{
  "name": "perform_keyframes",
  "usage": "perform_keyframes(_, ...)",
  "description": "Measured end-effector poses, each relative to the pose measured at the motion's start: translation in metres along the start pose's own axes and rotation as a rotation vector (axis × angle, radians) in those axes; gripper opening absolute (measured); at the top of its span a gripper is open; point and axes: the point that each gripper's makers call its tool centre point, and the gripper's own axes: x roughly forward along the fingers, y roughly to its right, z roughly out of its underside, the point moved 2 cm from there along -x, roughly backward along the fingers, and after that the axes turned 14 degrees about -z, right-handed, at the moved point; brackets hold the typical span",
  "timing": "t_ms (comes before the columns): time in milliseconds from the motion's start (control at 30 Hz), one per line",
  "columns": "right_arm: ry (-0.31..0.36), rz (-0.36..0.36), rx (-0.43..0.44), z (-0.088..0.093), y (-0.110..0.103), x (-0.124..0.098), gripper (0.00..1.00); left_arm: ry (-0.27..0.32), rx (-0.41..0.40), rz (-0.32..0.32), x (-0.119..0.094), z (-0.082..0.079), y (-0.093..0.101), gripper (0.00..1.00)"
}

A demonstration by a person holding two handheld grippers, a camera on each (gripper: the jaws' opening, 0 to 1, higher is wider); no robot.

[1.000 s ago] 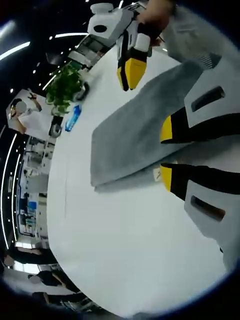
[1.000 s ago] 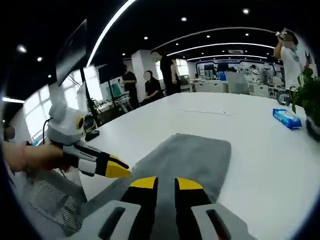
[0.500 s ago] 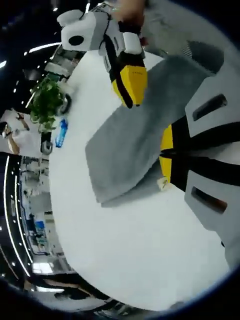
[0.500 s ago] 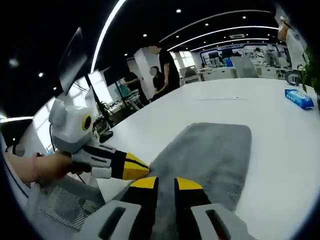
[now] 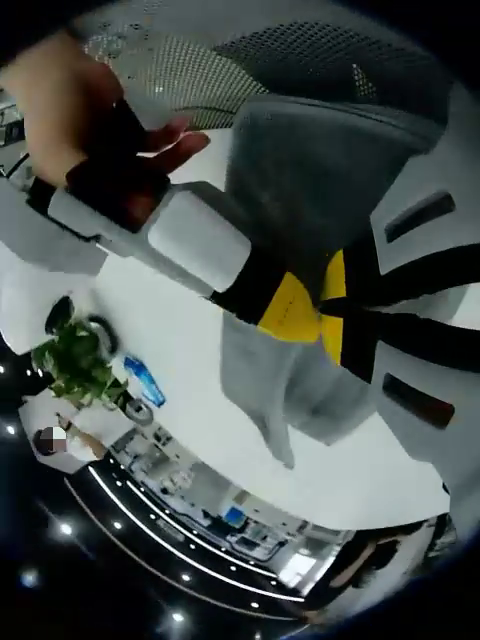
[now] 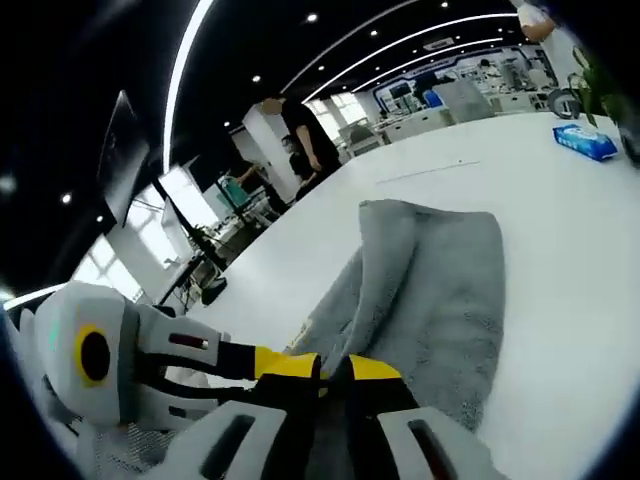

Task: Open the folded towel by lifting each exposed corner and separating the folded layers until the towel lies flat within the target outline without major curled edges

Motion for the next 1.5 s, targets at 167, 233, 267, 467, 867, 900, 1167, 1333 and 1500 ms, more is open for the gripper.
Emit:
perform_keyframes(167, -0.016, 0.031, 0.009, 0.003, 0.006, -0.001, 0.00, 0.023, 0.063, -0.001, 0.000, -0.001, 0.002, 0.02)
perform_keyframes(233, -0.013, 0.034, 0.018, 0.003, 0.008, -0.002, 0.00, 0.035, 0.044, -0.004, -0.001, -0.001, -0.002, 0.02)
perform_keyframes(267, -0.010, 0.041, 0.020, 0.003, 0.009, -0.003, 0.00, 0.045, 0.036, -0.007, -0.001, -0.001, -0.003, 0.02)
perform_keyframes(467, -0.002, 0.075, 0.035, 0.003, 0.016, -0.008, 0.00, 0.046, -0.011, -0.031, -0.003, 0.002, -0.015, 0.02)
perform_keyframes(867, 0.025, 0.171, 0.085, 0.000, 0.039, -0.027, 0.00, -0.253, -0.597, -0.198, -0.004, 0.079, -0.072, 0.05)
perform_keyframes(900, 0.024, 0.181, 0.093, 0.001, 0.041, -0.028, 0.00, -0.288, -0.613, -0.219, -0.007, 0.088, -0.076, 0.05)
perform_keyframes(1167, 0.008, 0.195, 0.083, 0.004, 0.041, -0.029, 0.00, -0.377, -0.837, -0.116, -0.004, 0.097, -0.052, 0.18)
perform_keyframes(1333, 0.007, 0.196, 0.088, 0.005, 0.041, -0.029, 0.00, -0.376, -0.948, -0.117, -0.002, 0.100, -0.052, 0.20)
perform_keyframes(1500, 0.012, 0.182, 0.090, 0.004, 0.040, -0.028, 0.00, -0.318, -1.078, -0.052, 0.002, 0.088, -0.047, 0.12)
